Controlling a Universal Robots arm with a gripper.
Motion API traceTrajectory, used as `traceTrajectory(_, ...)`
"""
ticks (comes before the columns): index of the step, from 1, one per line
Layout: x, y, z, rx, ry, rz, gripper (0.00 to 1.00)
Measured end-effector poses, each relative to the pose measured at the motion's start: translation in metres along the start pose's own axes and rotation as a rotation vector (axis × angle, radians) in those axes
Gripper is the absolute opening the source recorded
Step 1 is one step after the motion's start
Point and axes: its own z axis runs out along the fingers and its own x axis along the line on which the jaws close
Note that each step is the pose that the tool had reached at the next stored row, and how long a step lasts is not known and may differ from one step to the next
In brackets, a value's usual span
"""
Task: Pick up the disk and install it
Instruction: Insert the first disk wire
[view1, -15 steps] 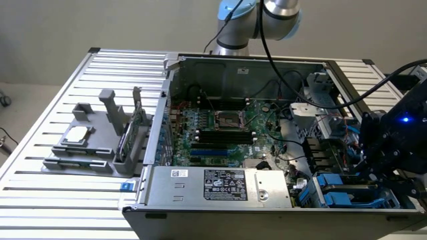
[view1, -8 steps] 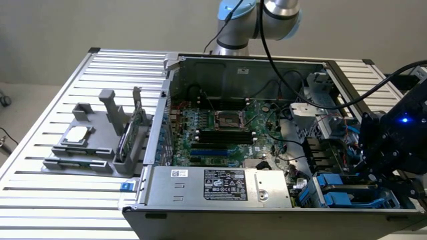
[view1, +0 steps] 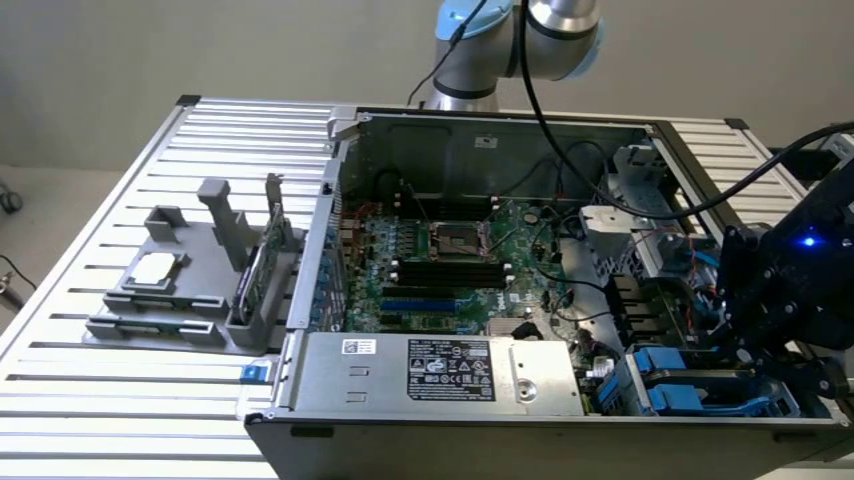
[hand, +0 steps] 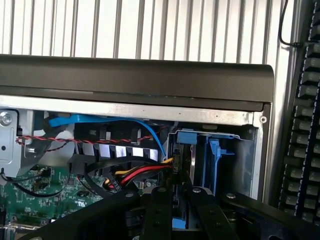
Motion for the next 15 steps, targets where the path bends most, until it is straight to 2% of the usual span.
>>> traceTrajectory(15,-0.0004,0.0017,0.0025,0.0065,0.0005,0.001,0.18)
